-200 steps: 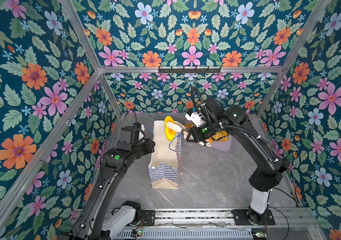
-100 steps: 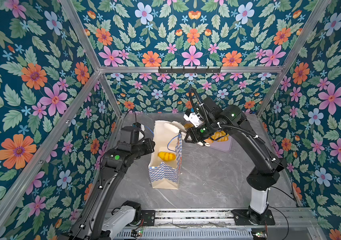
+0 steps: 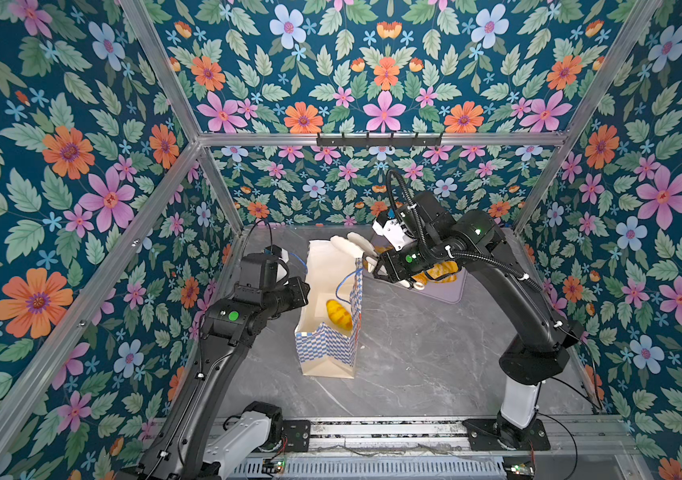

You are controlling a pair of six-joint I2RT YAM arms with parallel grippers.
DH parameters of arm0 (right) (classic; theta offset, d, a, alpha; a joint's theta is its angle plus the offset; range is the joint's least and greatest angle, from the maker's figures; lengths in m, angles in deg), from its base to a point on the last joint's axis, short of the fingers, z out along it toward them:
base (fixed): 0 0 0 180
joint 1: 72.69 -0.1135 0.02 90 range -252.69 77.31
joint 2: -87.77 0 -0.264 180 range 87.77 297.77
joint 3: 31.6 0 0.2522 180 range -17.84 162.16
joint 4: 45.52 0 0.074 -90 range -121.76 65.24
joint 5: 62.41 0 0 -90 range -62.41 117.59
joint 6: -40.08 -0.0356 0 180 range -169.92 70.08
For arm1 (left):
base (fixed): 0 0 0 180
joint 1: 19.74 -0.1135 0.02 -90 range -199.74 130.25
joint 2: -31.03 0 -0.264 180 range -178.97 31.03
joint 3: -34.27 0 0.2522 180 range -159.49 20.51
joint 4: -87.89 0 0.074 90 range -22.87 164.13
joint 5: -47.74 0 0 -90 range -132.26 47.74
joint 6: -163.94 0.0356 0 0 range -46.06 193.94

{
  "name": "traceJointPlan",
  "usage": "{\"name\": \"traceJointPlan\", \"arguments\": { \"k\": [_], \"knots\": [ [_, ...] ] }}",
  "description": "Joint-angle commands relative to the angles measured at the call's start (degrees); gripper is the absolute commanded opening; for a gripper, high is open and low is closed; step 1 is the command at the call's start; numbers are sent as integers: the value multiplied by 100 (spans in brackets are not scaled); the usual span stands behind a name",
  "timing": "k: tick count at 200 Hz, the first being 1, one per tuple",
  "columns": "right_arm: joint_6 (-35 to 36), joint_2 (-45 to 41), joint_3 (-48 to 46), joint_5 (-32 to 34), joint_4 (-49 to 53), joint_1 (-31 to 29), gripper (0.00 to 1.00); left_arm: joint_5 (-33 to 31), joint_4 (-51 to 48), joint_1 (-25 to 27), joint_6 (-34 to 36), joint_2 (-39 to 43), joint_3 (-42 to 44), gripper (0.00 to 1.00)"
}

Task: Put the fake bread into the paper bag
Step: 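Move the tongs back over the bread tray with the right gripper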

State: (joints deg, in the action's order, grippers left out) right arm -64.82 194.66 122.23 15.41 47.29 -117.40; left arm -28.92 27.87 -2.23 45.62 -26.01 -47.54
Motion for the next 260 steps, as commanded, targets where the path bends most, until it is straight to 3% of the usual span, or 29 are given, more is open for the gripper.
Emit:
{"name": "traceJointPlan", "arguments": {
  "k": [1,51,95,185,260],
  "knots": [
    [-62,-175,-17,459,-261,2,41,-17,135,-3,-5,1,20,23],
    [-251,-904,-839,779,-780,270,41,19,201,-8,11,-53,54,23],
    [-588,-1812,-2093,446,-1445,913,41,25,214,-3,29,-58,54,23],
    [-1725,-3337,-6123,-1917,-3492,3209,40,37,250,-6,35,-80,79,23],
    [-2644,-3766,-8303,-3503,-4958,4779,40,54,264,-3,28,-53,105,23]
  ]
}}
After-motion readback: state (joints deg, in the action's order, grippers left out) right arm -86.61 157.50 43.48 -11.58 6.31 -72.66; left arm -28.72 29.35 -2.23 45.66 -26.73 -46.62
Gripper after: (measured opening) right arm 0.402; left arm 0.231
